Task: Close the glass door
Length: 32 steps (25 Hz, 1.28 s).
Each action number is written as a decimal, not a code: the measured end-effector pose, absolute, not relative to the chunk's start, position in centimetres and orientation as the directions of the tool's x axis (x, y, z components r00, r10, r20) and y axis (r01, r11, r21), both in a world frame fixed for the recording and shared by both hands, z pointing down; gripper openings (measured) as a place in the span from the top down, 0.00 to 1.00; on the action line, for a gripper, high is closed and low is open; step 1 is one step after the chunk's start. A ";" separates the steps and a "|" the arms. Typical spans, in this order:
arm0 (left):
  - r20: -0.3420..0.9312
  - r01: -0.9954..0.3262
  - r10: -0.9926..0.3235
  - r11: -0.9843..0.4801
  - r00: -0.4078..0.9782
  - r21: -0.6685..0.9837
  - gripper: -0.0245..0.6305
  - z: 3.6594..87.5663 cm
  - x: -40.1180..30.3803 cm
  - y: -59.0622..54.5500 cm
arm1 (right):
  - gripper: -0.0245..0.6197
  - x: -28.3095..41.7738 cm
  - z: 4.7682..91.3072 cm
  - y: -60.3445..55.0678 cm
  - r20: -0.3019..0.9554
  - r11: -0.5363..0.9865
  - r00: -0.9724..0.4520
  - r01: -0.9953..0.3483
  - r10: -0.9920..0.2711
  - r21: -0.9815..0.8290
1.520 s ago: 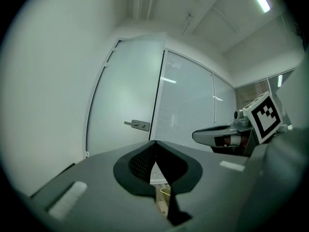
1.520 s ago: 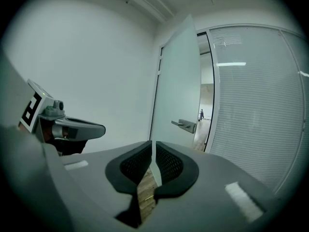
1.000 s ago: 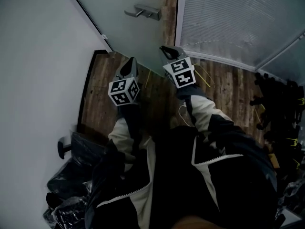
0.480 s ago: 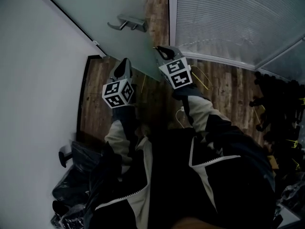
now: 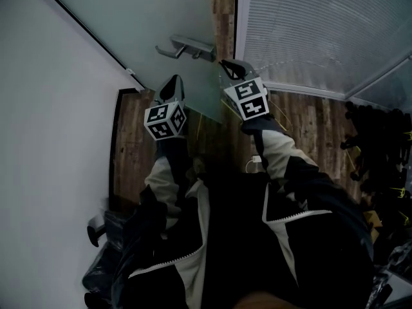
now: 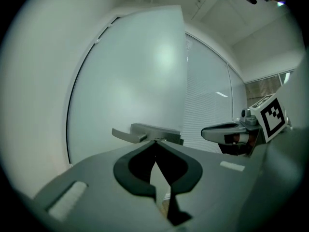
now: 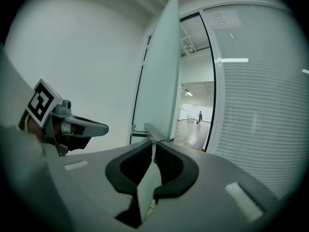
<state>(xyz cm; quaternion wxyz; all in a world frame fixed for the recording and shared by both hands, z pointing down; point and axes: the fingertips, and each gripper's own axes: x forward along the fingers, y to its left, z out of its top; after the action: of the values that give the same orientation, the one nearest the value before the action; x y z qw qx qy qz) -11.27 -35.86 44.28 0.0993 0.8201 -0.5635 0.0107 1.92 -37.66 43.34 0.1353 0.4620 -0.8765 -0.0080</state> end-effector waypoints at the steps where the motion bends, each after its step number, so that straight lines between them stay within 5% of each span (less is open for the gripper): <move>1: 0.130 -0.922 -0.916 -0.359 0.378 0.147 0.96 44.2 -11.9 -37.0 | 0.92 1.5 43.1 -38.5 0.225 0.559 -0.523 -0.817 -0.822 0.145; 10: 0.134 -0.879 -0.870 -0.457 0.474 0.138 0.96 44.3 -17.4 -44.7 | 0.92 -4.0 41.4 -42.7 0.227 0.457 -0.397 -0.785 -0.889 0.419; 16: 0.139 -0.867 -0.858 -0.477 0.495 0.141 0.96 44.3 -17.3 -46.0 | 0.78 -8.8 44.2 -43.2 0.397 0.523 -0.357 -0.409 -0.846 0.747; 22: 0.134 -0.862 -0.854 -0.485 0.503 0.148 0.96 44.3 -17.2 -46.5 | 0.63 -11.5 48.4 -44.9 0.515 0.545 -0.250 -0.062 -0.820 0.836; 32: 0.145 -0.855 -0.845 -0.495 0.515 0.156 0.96 45.4 -18.9 -47.4 | 0.74 -12.8 50.3 -47.3 0.461 0.451 -0.179 0.095 -0.869 0.887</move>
<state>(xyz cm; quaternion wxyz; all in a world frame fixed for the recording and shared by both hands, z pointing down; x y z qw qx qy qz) -18.88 -47.37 45.41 0.1043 0.8641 -0.4918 0.0245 -12.82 -47.27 50.34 0.5643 0.3034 -0.6380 -0.4271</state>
